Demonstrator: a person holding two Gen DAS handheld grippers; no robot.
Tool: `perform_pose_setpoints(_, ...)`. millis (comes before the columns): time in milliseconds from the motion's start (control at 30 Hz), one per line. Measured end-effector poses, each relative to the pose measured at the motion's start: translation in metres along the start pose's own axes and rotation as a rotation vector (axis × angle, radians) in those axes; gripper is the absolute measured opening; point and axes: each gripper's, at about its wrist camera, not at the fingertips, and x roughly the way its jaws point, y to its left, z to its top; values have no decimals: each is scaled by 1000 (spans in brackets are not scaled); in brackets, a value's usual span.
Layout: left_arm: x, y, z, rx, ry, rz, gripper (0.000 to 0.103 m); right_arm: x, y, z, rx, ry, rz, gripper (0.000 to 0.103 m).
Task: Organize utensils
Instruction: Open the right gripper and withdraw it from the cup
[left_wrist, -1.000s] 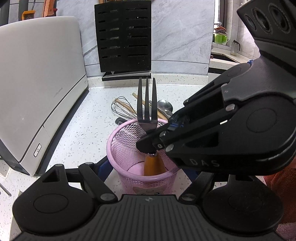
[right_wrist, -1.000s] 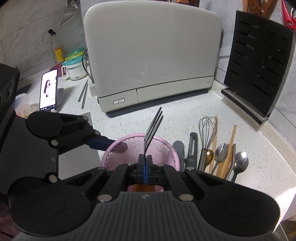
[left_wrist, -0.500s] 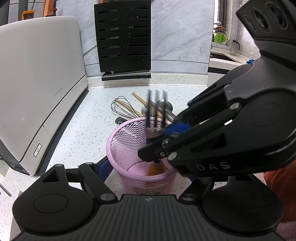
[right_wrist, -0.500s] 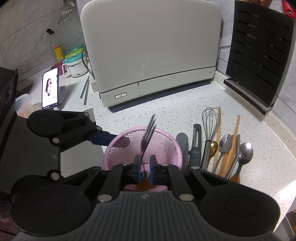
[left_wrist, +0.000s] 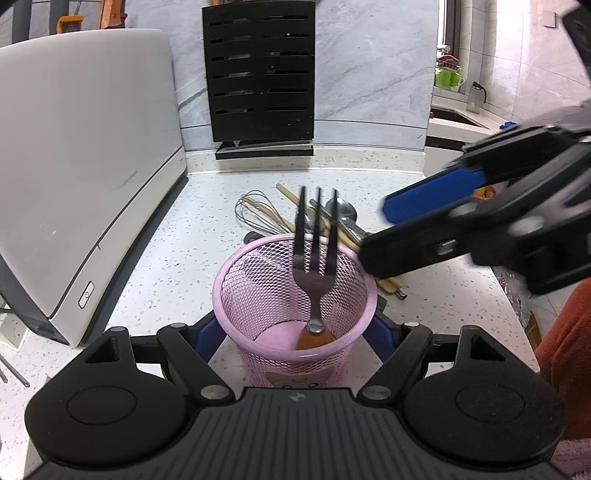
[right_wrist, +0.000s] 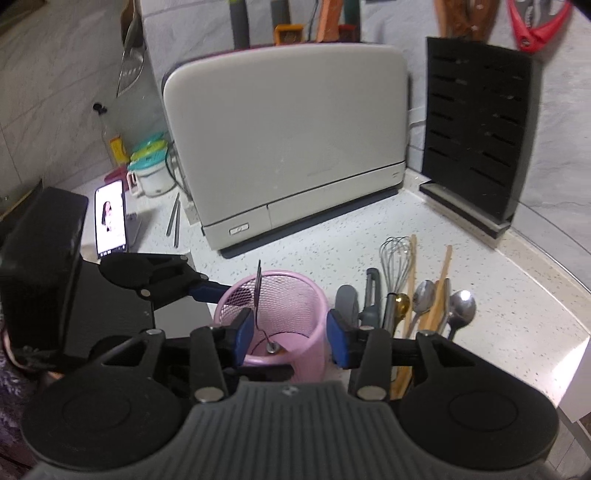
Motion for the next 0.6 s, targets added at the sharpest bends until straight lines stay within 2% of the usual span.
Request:
perform_pose_setpoints(133, -1, 5, -1, -10, 0, 11, 91, -14, -7, -8, 23, -28, -20, 46)
perform_pose_setpoints(233, -2, 8, -1, -19, 1, 20, 91, -15, -13, -15, 43, -16, -46, 46)
perform_pose_setpoints(600, -2, 15, 0, -40, 3, 36, 91, 10, -32, -53, 78, 138, -136, 46)
